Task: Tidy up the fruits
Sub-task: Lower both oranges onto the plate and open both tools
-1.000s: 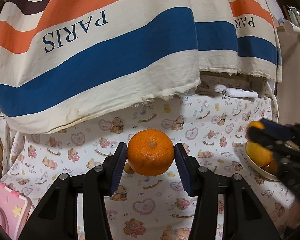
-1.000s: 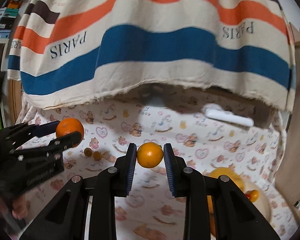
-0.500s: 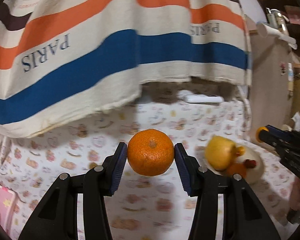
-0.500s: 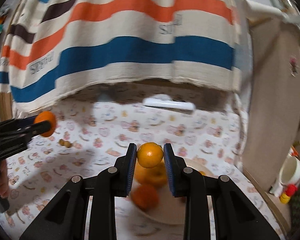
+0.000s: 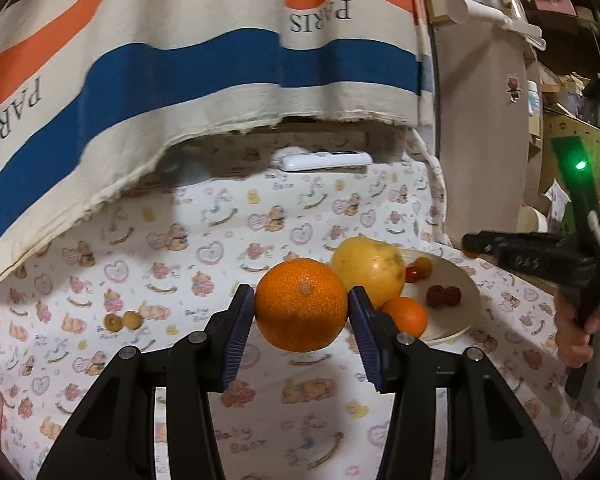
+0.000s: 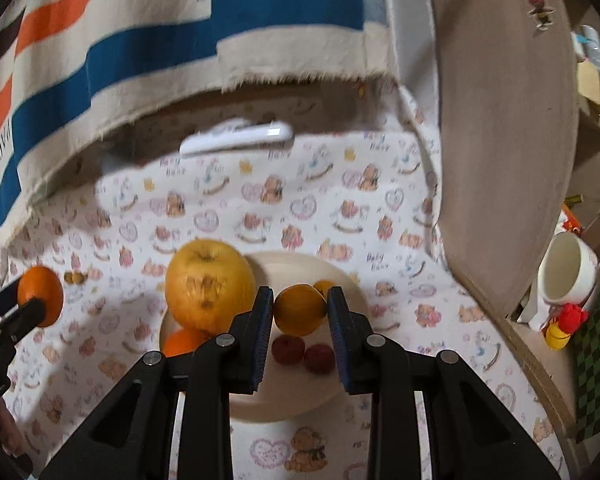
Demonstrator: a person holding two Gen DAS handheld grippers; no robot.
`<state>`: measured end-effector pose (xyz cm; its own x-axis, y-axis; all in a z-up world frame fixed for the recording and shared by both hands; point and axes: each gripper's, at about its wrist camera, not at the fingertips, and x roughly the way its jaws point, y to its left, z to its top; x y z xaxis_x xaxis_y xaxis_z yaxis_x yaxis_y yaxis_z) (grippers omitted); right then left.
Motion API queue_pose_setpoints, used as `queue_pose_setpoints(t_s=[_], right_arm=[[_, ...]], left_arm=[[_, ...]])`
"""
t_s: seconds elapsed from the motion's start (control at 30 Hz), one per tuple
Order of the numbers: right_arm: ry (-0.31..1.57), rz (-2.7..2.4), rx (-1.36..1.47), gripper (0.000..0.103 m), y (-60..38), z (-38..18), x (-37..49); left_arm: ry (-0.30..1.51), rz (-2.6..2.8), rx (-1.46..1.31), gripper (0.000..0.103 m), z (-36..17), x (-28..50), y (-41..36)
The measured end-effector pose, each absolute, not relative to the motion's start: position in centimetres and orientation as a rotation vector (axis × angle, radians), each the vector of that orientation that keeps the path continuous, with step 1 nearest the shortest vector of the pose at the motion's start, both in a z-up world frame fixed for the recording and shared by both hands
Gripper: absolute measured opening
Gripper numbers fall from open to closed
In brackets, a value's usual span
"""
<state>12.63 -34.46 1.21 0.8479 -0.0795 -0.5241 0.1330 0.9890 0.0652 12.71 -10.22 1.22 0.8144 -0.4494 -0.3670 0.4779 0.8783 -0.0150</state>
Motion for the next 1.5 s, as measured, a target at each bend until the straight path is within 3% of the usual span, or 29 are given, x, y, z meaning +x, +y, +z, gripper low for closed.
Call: queue_pose_setpoints(t_s=[0.27,1.13,1.17,1.2,1.27,1.5], right_arm=[[0.734,-0.060,0.116,0.029,-34.1,-1.5,14.4],[0.775,-0.172,0.296,0.030,-39.2,-2.2,15.3],[0.769,-0.174,0.303,0.034,-39.3,-2.1,15.3],[0.766,-0.177,0.311,0.049,-39.4,-2.0,15.2],[0.748,-0.171,0.339,0.064,-39.7,-1.8,14.8],[0.653,-0.173,0.331,0.064,-39.6,-0.1,13.6]], left_arm=[[0.373,-0.526,0.097,0.048,1.2,12.2,-13.1],[0.461,-0.622,0.091,0.048,0.6,14.0,-20.0],[0.462,-0.624,0.095,0.048,0.6,14.0,-20.1],[0.462,-0.631,0.098,0.048,0.5,14.0,-20.2],[0.457,-0.645,0.105,0.048,0.5,13.8,-20.4],[0.483,-0.667,0.130,0.048,0.0,13.9,-21.3]])
